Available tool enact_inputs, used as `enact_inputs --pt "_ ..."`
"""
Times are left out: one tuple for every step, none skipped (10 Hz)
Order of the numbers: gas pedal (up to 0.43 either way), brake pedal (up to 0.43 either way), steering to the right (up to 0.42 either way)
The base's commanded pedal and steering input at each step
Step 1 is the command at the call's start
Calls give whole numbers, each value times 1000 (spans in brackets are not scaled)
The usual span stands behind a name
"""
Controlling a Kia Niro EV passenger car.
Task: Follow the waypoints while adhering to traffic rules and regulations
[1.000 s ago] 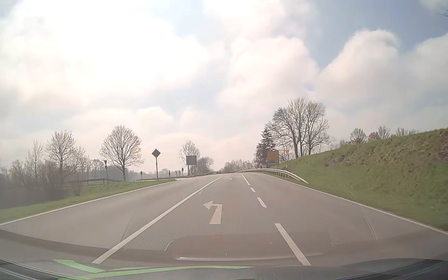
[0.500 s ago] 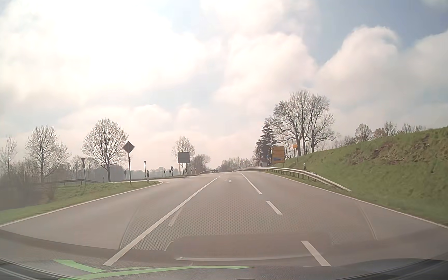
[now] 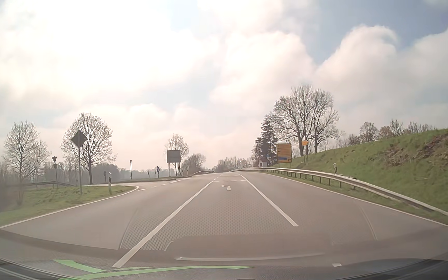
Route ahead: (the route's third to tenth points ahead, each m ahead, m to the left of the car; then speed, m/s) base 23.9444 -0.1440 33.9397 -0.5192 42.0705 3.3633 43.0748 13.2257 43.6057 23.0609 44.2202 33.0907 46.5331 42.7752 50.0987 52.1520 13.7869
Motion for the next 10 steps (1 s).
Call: enact_inputs --pt "0 299 9" --pt "0 305 9" --pt "0 305 9" --pt "0 305 9" --pt "0 305 9" --pt "0 299 9" --pt "0 299 9" --pt "0 299 9" --pt "0 293 9" --pt "0 293 9"
